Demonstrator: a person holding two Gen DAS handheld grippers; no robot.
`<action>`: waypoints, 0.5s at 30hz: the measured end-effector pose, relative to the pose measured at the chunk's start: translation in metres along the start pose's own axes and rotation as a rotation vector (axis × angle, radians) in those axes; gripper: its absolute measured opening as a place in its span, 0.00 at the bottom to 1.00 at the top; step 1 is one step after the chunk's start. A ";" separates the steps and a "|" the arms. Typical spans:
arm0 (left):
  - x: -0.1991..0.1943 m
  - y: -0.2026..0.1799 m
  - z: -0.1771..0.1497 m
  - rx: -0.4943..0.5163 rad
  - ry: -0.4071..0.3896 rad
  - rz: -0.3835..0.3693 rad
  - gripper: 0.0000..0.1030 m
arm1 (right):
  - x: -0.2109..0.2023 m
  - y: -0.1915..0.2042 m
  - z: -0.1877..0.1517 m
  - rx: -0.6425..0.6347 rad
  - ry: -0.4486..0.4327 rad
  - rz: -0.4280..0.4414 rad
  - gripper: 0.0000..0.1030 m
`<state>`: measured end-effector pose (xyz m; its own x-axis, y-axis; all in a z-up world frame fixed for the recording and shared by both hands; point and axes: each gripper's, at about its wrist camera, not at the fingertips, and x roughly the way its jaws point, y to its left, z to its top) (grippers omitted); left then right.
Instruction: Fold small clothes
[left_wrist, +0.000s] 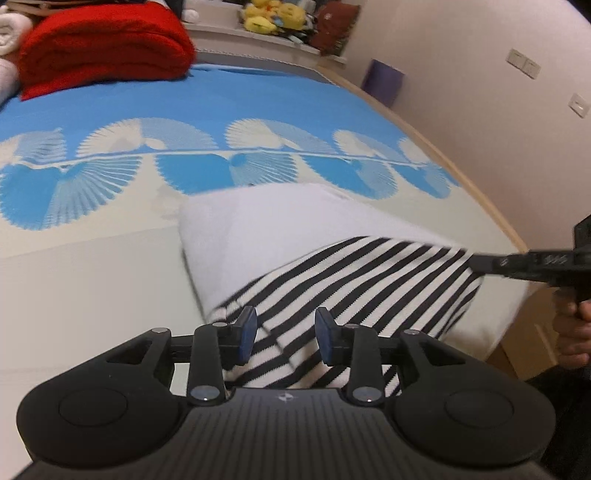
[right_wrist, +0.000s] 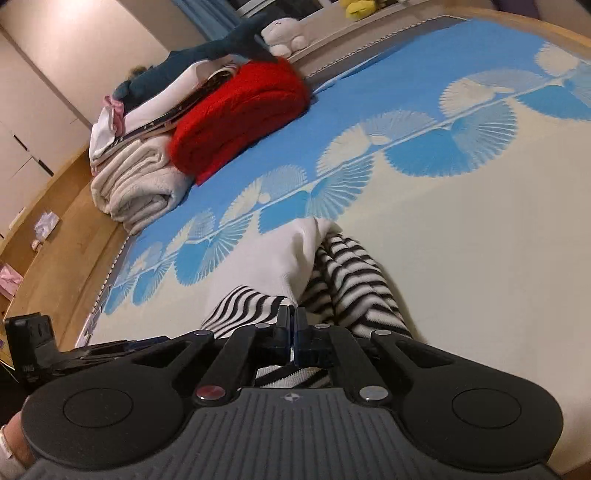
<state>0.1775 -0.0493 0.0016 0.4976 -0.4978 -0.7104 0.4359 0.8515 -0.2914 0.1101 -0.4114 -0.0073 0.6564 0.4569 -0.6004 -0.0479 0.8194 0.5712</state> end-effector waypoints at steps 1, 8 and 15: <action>0.002 -0.004 -0.001 0.016 0.006 -0.010 0.36 | -0.002 -0.004 -0.004 -0.015 0.022 -0.035 0.00; 0.058 -0.034 -0.034 0.299 0.256 0.091 0.42 | 0.036 -0.016 -0.031 -0.125 0.315 -0.221 0.00; 0.024 -0.021 -0.018 0.190 0.139 -0.021 0.42 | 0.090 0.006 -0.039 -0.280 0.464 -0.360 0.00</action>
<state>0.1668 -0.0764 -0.0212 0.3846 -0.4768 -0.7904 0.5849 0.7883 -0.1910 0.1391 -0.3522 -0.0799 0.2773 0.1874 -0.9423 -0.1212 0.9798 0.1592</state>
